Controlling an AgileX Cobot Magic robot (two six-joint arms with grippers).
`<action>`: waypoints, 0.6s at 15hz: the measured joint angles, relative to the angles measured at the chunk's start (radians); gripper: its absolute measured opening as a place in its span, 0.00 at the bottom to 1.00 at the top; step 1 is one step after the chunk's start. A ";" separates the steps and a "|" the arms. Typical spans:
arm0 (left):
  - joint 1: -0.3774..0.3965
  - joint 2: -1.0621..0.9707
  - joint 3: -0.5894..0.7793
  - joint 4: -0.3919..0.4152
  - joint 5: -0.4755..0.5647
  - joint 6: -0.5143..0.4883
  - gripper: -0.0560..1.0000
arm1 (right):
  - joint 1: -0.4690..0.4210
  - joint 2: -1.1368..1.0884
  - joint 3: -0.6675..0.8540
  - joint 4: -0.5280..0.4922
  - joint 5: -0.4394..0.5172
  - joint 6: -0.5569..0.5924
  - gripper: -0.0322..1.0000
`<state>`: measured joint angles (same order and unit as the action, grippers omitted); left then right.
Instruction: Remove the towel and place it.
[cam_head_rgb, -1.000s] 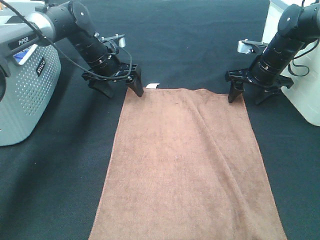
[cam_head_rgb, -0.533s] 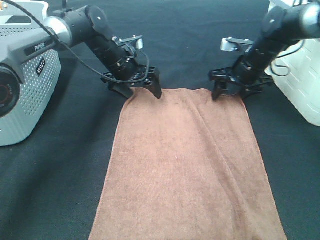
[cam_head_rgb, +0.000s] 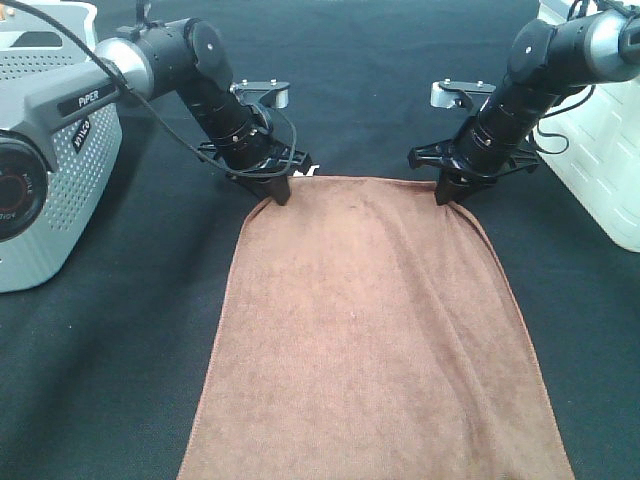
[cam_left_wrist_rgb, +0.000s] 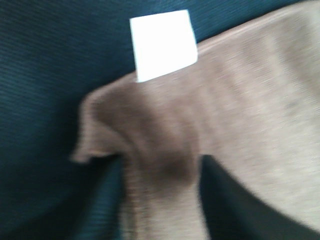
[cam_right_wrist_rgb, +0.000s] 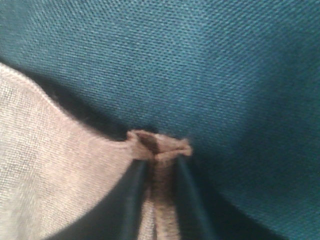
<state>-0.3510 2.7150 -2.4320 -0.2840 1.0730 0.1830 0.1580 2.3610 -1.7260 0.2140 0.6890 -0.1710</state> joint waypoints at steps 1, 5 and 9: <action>0.000 0.000 0.000 0.012 0.002 0.000 0.17 | 0.001 0.000 0.000 0.000 0.000 0.000 0.16; 0.000 0.000 0.000 0.021 0.004 0.000 0.07 | 0.004 0.009 -0.029 -0.002 0.031 -0.018 0.06; -0.001 0.002 -0.020 0.035 0.014 -0.002 0.07 | 0.004 0.012 -0.039 -0.003 0.040 -0.019 0.06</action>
<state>-0.3520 2.7170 -2.4520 -0.2490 1.0870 0.1810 0.1620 2.3730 -1.7650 0.2110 0.7290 -0.1900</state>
